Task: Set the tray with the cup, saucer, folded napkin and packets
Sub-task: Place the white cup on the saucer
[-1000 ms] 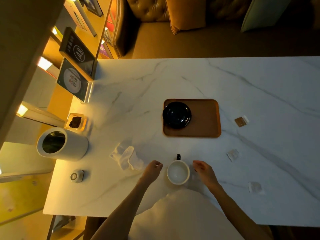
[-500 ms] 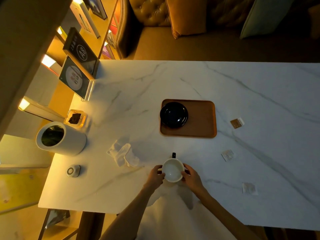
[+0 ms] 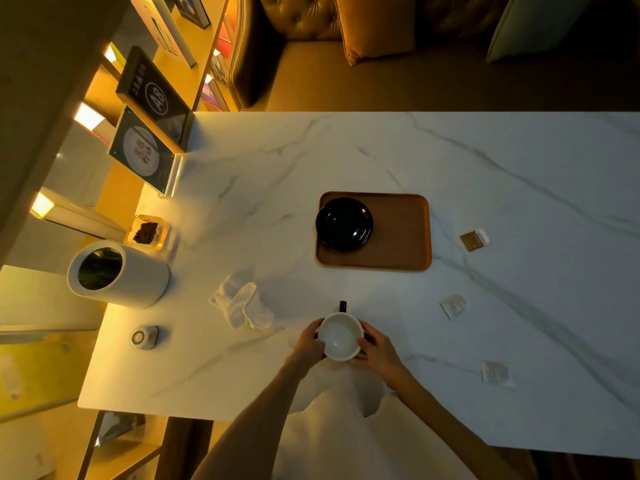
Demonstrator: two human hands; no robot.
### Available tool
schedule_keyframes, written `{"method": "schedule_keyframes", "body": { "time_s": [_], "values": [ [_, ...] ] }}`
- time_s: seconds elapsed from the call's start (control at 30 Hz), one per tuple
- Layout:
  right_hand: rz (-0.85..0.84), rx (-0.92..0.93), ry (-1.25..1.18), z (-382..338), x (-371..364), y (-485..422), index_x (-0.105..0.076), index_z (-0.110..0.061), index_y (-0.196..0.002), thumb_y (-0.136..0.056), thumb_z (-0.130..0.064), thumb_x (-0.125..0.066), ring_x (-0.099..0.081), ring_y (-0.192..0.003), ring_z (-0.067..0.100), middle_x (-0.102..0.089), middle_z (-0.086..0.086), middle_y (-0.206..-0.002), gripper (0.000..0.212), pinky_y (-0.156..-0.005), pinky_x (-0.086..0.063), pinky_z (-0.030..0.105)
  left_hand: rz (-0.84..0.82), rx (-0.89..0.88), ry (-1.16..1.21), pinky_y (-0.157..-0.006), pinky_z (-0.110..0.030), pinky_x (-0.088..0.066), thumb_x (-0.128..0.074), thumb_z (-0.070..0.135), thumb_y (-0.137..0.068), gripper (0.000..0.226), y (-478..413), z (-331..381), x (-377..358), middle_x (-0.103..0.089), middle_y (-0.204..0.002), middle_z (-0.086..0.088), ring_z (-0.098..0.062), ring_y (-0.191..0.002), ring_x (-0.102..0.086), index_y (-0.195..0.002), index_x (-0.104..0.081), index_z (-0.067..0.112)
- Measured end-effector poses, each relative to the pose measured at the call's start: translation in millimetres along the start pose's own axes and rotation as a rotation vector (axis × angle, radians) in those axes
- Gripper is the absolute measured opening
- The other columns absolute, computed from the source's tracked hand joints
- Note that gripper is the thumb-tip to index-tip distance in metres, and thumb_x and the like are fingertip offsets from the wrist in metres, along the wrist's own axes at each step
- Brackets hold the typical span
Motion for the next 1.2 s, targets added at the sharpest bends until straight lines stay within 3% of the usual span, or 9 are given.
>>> {"method": "schedule_keyframes", "body": {
  "time_s": [0.17, 0.43, 0.57, 0.67, 0.8, 0.97, 1.1, 1.2],
  "values": [
    [-0.037, 0.015, 0.016, -2, 0, 0, -0.048, -0.022, -0.135, -0.093, -0.013, -0.056, -0.055, -0.117, 0.027, -0.056, 0.007, -0.129, 0.044, -0.085, -0.058, 0.042, 0.007, 0.023, -0.01, -0.09, -0.054, -0.054, -0.044, -0.017, -0.082, 0.063, -5, 1, 1, -0.053, -0.118, -0.01, -0.031, -0.107, -0.052, -0.136, -0.049, 0.015],
    [-0.045, 0.017, 0.066, -6, 1, -9, -0.052, -0.016, -0.131, -0.091, -0.006, -0.056, -0.057, -0.114, 0.03, -0.059, 0.01, -0.124, 0.041, -0.087, -0.056, 0.05, -0.011, 0.058, 0.026, -0.09, -0.051, -0.057, -0.045, -0.017, -0.082, 0.063, -9, -2, 2, -0.052, -0.122, -0.012, -0.034, -0.113, -0.053, -0.136, -0.048, 0.015],
    [-0.014, 0.057, 0.082, -17, 4, -12, -0.055, -0.022, -0.122, -0.091, -0.005, -0.056, -0.058, -0.113, 0.03, -0.061, 0.006, -0.118, 0.035, -0.086, -0.057, 0.048, 0.01, 0.045, 0.012, -0.087, -0.048, -0.058, -0.046, -0.012, -0.081, 0.06, -13, 9, 0, -0.054, -0.121, -0.012, -0.032, -0.11, -0.054, -0.135, -0.049, 0.014],
    [0.011, 0.026, 0.013, -28, 14, -22, -0.054, -0.015, -0.127, -0.091, -0.002, -0.055, -0.057, -0.114, 0.034, -0.06, 0.013, -0.123, 0.038, -0.085, -0.056, 0.053, 0.018, 0.016, 0.028, -0.08, -0.041, -0.06, -0.05, -0.006, -0.085, 0.055, -18, 30, -2, -0.056, -0.118, -0.009, -0.027, -0.104, -0.057, -0.136, -0.049, 0.015],
    [0.047, 0.011, -0.07, -69, 30, -42, -0.051, -0.013, -0.132, -0.091, -0.001, -0.054, -0.054, -0.116, 0.036, -0.055, 0.012, -0.126, 0.043, -0.081, -0.057, 0.045, -0.002, -0.08, 0.084, -0.067, -0.028, -0.057, -0.049, -0.003, -0.09, 0.05, -31, 76, 3, -0.056, -0.116, -0.008, -0.025, -0.102, -0.057, -0.137, -0.048, 0.013],
    [0.027, 0.079, -0.068, -146, 37, -74, -0.05, -0.018, -0.134, -0.092, -0.002, -0.051, -0.055, -0.115, 0.033, -0.055, 0.005, -0.119, 0.045, -0.068, -0.06, 0.033, 0.035, -0.214, 0.087, -0.084, -0.043, -0.057, -0.045, -0.007, -0.091, 0.049, -54, 147, 19, -0.053, -0.127, -0.016, -0.031, -0.112, -0.054, -0.136, -0.047, 0.011],
    [0.069, 0.066, -0.017, -191, 42, -107, -0.05, -0.018, -0.135, -0.093, -0.003, -0.05, -0.052, -0.118, 0.036, -0.053, 0.012, -0.129, 0.045, -0.08, -0.058, 0.047, 0.084, -0.267, -0.052, -0.096, -0.056, -0.052, -0.043, -0.007, -0.086, 0.052, -75, 199, 33, -0.053, -0.133, -0.02, -0.038, -0.121, -0.052, -0.136, -0.046, 0.007],
    [0.079, 0.039, 0.025, -213, 41, -126, -0.05, -0.018, -0.134, -0.094, -0.003, -0.048, -0.049, -0.12, 0.036, -0.05, 0.013, -0.133, 0.043, -0.081, -0.056, 0.047, 0.09, -0.251, -0.144, -0.1, -0.058, -0.049, -0.043, -0.007, -0.085, 0.055, -92, 226, 40, -0.051, -0.135, -0.02, -0.039, -0.125, -0.049, -0.139, -0.045, 0.007]
  ]
}}
Point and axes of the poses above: each hand's wrist, its own y-axis away from the middle knuckle, its own x-axis out of the back of the hand, z = x × y, the point moved 8 cm from there along -y, towards the middle knuckle
